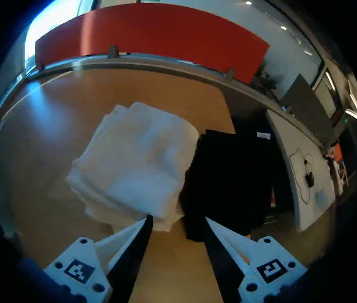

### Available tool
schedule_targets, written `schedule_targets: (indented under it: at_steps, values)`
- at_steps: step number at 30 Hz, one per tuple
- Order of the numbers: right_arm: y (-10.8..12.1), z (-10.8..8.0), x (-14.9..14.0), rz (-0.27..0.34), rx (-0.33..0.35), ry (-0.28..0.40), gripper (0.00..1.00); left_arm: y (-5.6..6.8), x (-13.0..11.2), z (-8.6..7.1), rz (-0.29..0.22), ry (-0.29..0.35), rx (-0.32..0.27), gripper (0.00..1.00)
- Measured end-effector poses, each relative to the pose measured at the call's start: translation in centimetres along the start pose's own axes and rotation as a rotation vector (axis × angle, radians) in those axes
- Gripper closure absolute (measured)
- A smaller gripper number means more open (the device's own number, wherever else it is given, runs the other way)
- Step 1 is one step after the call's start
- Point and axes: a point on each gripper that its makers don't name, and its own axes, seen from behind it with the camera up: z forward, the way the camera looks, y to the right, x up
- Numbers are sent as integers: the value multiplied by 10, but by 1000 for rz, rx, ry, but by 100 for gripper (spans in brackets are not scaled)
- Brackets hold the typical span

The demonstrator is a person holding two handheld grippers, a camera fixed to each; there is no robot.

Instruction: Fold towel

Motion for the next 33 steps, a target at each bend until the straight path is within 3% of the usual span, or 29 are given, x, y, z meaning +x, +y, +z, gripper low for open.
schedule_targets:
  at_steps: [4,14,33]
  values:
    - [-5,-4,5,3,13,17,25,1,1,1,0,1,-2,11]
    - [-26,-10,26,-21,52,66,24,0,1,1,-6,2,-1,11]
    - [-112,-2,69,-104,184,126,24,-14,-7,-8,-35,6,26,11]
